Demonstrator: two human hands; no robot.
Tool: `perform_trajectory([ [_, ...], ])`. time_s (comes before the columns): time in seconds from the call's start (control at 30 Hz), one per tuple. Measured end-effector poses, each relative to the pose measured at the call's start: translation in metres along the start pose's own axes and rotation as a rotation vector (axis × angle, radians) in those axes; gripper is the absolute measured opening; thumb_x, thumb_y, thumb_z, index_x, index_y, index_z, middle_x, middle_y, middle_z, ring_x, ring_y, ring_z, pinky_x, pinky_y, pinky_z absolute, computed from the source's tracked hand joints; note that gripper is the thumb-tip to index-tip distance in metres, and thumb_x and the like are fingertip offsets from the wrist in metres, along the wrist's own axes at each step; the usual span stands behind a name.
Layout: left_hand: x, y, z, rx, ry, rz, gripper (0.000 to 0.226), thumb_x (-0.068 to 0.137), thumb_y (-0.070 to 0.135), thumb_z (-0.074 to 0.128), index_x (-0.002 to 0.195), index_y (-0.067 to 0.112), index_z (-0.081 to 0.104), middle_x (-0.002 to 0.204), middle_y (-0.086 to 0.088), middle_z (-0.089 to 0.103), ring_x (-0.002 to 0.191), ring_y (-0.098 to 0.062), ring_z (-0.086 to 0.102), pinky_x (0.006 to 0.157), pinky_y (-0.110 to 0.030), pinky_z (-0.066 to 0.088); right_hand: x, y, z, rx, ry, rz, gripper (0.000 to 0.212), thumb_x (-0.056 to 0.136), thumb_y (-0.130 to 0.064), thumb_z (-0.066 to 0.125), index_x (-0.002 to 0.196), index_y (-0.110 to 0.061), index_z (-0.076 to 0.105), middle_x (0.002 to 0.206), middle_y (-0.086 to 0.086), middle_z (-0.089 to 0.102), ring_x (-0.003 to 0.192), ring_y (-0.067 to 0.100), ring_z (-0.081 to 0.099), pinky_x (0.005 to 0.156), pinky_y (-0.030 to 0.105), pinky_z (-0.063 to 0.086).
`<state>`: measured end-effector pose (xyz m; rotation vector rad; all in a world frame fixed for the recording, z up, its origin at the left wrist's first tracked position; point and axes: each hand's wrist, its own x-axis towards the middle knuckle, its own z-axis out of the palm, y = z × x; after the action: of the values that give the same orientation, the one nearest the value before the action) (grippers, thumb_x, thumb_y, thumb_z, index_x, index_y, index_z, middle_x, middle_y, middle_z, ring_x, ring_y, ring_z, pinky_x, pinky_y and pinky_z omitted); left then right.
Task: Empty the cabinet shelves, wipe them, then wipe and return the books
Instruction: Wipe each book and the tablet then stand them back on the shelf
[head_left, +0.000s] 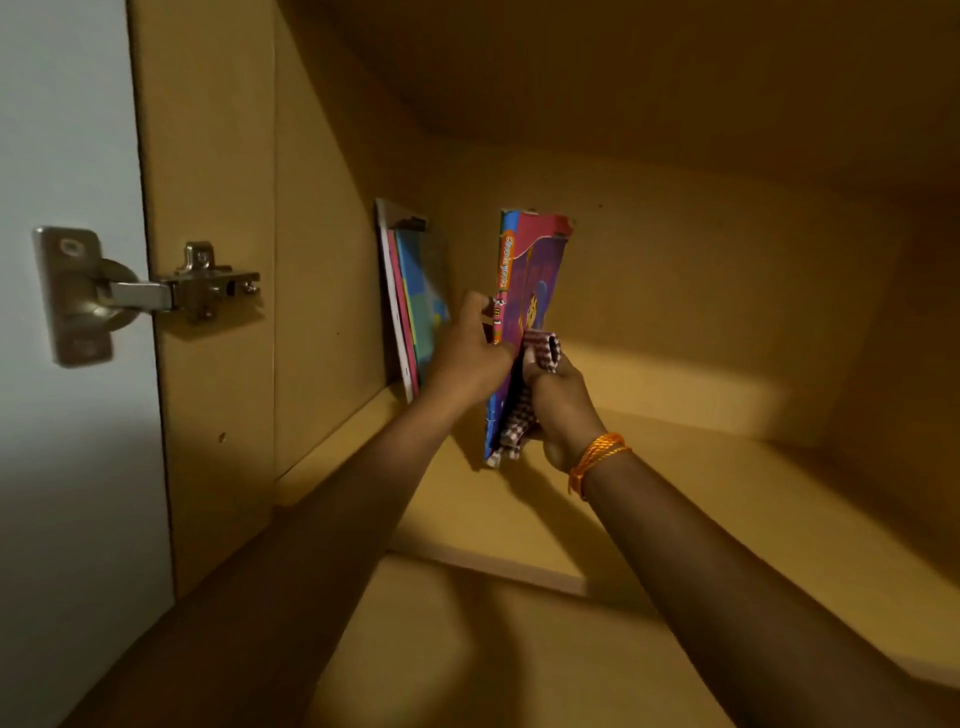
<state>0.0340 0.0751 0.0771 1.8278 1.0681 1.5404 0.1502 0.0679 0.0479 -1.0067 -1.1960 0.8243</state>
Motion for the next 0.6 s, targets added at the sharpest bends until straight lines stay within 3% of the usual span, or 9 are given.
perform_trajectory([
  [0.13,0.020,-0.020,-0.004,-0.034,-0.003,-0.069,0.036,0.087,0.012,0.063,0.095,0.041,0.043,0.110,0.002,0.070,0.102,-0.018,0.068,0.089,-0.046,0.058,0.028,0.016,0.009,0.045,-0.075,0.021,0.022,0.107,-0.023,0.045,0.118,-0.025,0.063,0.117,0.009,0.072,0.108,0.029,0.069,0.094,0.050,0.056],
  [0.33,0.051,-0.044,-0.013,-0.102,-0.008,-0.135,0.039,0.087,0.002,0.060,0.096,0.035,0.042,0.103,0.000,0.068,0.094,-0.021,0.066,0.069,-0.037,0.050,0.079,0.046,0.031,0.069,-0.095,0.024,0.023,0.104,-0.028,0.050,0.120,-0.024,0.066,0.117,0.008,0.073,0.110,0.028,0.069,0.098,0.055,0.053],
  [0.5,0.072,-0.077,-0.009,-0.109,0.002,-0.147,0.040,0.079,0.005,0.061,0.092,0.040,0.046,0.106,-0.006,0.071,0.101,-0.027,0.069,0.086,-0.050,0.055,0.111,0.066,0.045,0.103,-0.081,0.043,0.026,0.104,-0.021,0.051,0.124,-0.013,0.065,0.115,0.012,0.073,0.108,0.030,0.069,0.095,0.044,0.056],
  [0.6,0.082,-0.084,-0.008,-0.079,0.011,-0.152,0.036,0.086,0.003,0.060,0.093,0.035,0.044,0.105,-0.007,0.069,0.098,-0.027,0.068,0.077,-0.044,0.054,0.123,0.073,0.051,0.093,-0.075,0.040,0.026,0.105,-0.019,0.050,0.126,-0.012,0.065,0.114,0.012,0.072,0.106,0.028,0.069,0.090,0.038,0.057],
])
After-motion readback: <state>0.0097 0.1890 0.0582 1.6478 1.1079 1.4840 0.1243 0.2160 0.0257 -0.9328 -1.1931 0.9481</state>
